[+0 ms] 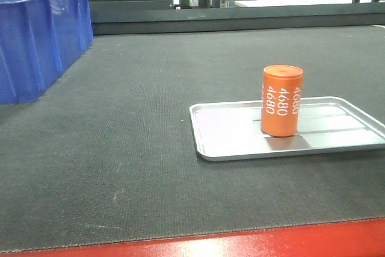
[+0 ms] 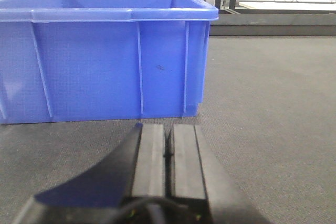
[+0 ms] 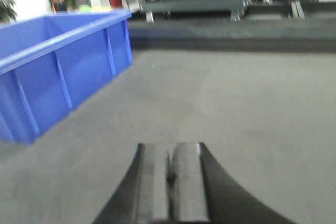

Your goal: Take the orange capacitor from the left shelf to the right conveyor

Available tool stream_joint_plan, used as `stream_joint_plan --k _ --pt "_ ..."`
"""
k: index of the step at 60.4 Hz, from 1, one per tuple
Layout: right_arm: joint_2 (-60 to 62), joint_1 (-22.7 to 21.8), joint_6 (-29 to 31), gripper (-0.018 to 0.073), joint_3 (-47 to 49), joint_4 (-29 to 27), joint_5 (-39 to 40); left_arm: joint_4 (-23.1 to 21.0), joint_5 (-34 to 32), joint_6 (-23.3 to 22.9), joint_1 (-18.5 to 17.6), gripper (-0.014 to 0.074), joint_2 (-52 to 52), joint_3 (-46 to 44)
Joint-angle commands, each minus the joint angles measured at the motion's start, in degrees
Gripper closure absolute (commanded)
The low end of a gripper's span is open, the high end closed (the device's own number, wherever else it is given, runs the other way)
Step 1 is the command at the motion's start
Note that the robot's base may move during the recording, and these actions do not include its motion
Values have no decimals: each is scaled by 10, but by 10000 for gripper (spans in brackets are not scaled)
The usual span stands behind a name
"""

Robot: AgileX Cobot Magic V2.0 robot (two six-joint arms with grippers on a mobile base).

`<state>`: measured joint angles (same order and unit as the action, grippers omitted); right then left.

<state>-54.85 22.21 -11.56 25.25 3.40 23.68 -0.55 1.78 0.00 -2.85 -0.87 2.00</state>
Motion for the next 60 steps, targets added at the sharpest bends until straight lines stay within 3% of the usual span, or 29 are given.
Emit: stream_joint_plan --k 1,13,35,53,60 --pt "51 -3 -4 495 15 5 -47 -2 -51 0 -1 722 -4 12" --pt "99 -3 -4 502 15 5 -156 -2 -51 0 -1 722 -4 12" --pt "114 -13 -2 502 14 5 -169 -2 -51 0 -1 722 -4 12" --pt "226 -162 9 503 -6 5 -168 -2 -51 0 -1 722 -4 12" --pt "275 -196 13 503 -38 5 -168 -2 -51 0 -1 722 -4 12"
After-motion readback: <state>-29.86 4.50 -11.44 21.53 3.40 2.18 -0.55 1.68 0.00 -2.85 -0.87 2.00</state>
